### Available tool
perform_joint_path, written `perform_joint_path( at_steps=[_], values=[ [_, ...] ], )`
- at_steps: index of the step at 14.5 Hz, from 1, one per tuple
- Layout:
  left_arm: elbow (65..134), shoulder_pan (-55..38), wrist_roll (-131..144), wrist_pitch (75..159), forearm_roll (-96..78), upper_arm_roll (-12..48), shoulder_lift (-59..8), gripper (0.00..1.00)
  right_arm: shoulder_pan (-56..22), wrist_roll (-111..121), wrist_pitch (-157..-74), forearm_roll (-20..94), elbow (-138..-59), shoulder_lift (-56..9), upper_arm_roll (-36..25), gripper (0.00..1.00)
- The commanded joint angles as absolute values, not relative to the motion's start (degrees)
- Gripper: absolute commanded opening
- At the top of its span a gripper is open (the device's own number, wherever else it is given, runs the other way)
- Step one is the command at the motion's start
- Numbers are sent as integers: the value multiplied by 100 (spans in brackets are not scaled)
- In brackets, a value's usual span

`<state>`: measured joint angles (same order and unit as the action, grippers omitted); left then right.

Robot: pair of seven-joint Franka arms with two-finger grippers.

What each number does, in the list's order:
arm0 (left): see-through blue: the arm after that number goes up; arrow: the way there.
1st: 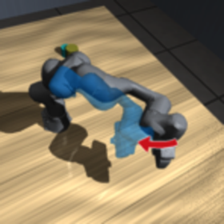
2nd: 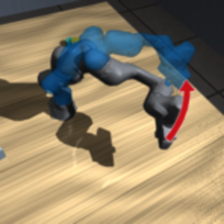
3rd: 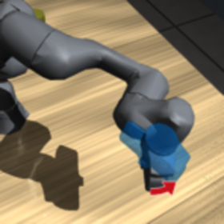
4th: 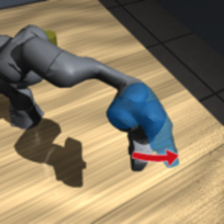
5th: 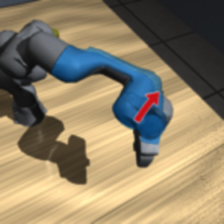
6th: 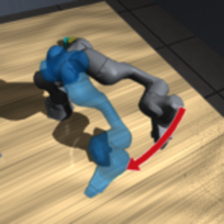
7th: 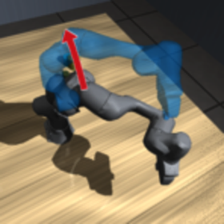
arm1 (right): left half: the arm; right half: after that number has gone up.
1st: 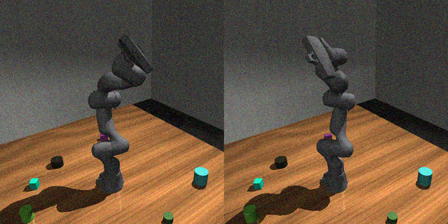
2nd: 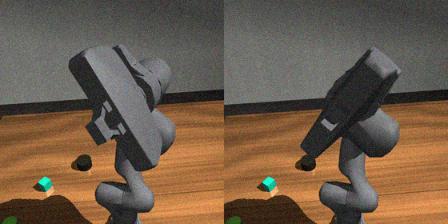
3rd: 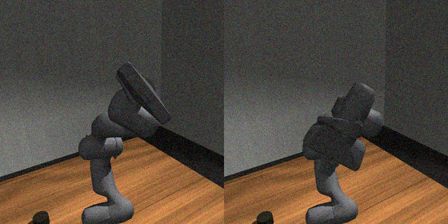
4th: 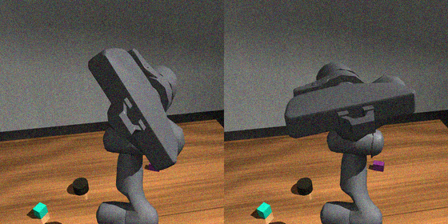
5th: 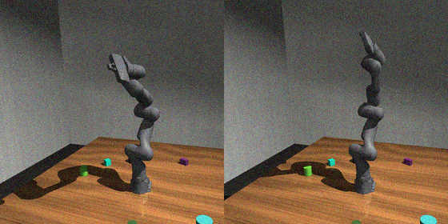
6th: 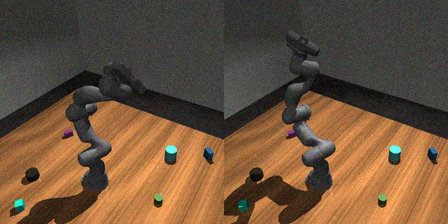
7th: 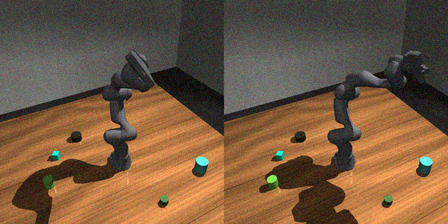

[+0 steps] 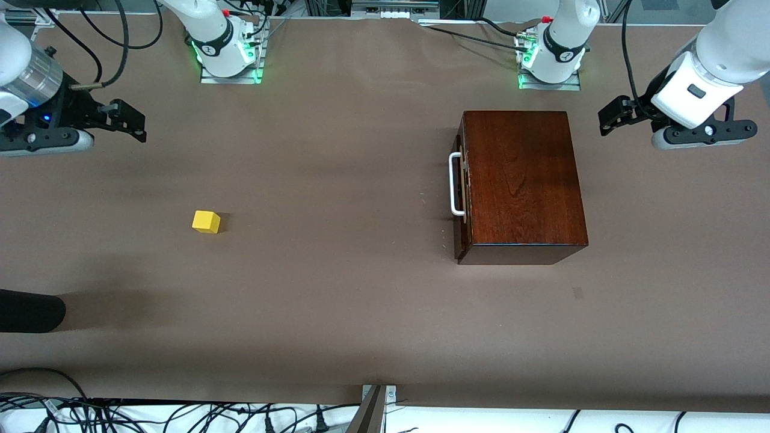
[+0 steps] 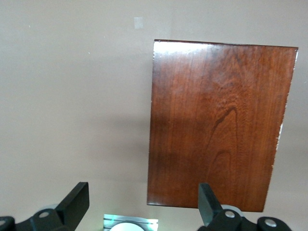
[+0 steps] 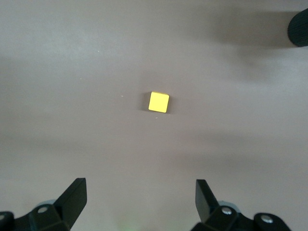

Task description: Open drawer, take yellow block, close drawer

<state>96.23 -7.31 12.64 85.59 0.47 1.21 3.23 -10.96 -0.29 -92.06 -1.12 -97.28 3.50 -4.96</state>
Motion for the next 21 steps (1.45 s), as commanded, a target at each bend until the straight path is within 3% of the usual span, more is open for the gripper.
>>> perform_joint_path(
  at_steps=[1,21],
  values=[
    [9712,-519,836,8744,202,167,369,100,-1116,-17,-9185,-202,-9773,650,-501,100],
    [9501,-527,914,8771,35,185,246,100,-1107,35,-9281,-158,-9888,738,-527,100]
  ],
)
